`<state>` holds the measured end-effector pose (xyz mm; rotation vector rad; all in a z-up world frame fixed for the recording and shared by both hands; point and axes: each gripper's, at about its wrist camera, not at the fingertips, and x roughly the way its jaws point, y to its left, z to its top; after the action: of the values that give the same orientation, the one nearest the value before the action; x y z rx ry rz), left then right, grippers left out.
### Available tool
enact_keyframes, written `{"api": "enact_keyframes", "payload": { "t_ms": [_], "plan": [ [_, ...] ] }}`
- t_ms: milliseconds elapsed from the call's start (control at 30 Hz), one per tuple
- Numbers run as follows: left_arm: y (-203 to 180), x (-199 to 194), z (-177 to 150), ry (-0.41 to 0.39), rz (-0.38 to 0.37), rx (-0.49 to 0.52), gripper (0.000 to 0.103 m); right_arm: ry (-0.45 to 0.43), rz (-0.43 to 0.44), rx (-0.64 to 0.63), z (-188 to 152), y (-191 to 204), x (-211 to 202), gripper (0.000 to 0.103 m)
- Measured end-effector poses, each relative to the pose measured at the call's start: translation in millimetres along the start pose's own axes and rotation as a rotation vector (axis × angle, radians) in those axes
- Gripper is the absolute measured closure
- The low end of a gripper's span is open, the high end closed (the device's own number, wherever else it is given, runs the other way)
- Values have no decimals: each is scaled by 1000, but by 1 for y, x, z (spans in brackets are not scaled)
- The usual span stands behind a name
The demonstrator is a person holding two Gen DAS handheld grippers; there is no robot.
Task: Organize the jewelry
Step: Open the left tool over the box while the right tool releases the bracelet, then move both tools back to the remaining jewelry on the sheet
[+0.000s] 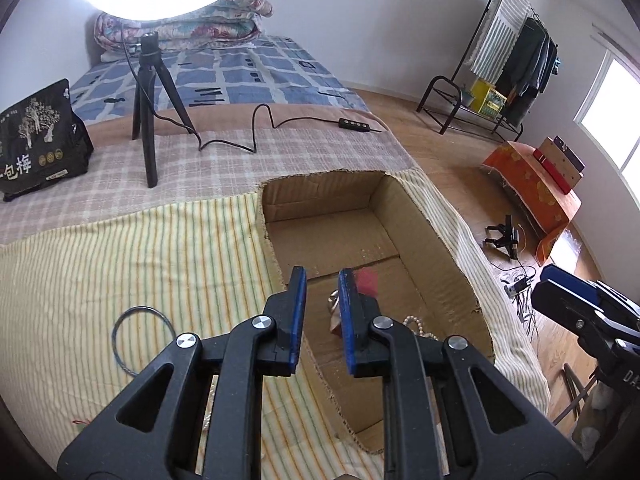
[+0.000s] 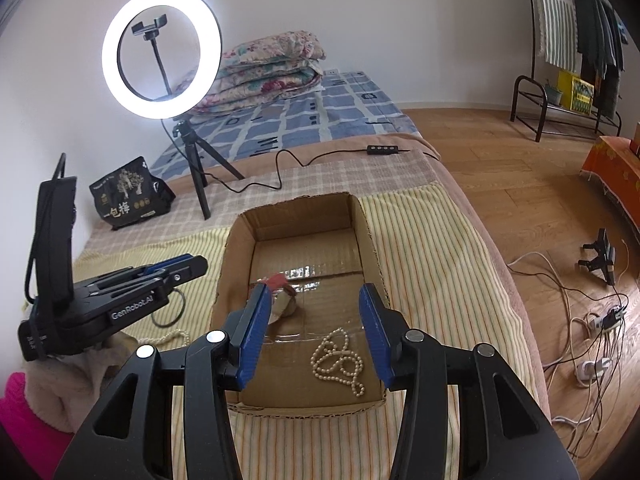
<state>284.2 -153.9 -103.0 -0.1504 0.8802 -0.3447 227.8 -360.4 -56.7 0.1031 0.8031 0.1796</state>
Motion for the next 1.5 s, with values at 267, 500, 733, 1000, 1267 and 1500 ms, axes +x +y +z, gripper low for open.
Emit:
{"api": "enact_keyframes", "payload": {
  "t_ms": [267, 500, 733, 1000, 1267, 1500],
  "plan": [
    [18, -34, -3, -37, 31, 27, 89, -12, 0, -37, -1, 14, -3, 59],
    [44, -66, -6, -74, 61, 43, 88, -33, 13, -54, 1, 27, -6, 59],
    [77, -98, -9, -101, 93, 25, 74, -46, 40, -103, -2, 52, -5, 58],
    [120, -126, -15, -106, 126, -22, 74, -54, 57, -181, -7, 87, -2, 36],
    [166, -148, -29, -99, 161, -84, 74, -36, 112, -193, -8, 109, 4, 31],
    [192, -152, -50, -52, 182, -100, 74, -2, 153, -230, -15, 130, 12, 31]
  ]
}}
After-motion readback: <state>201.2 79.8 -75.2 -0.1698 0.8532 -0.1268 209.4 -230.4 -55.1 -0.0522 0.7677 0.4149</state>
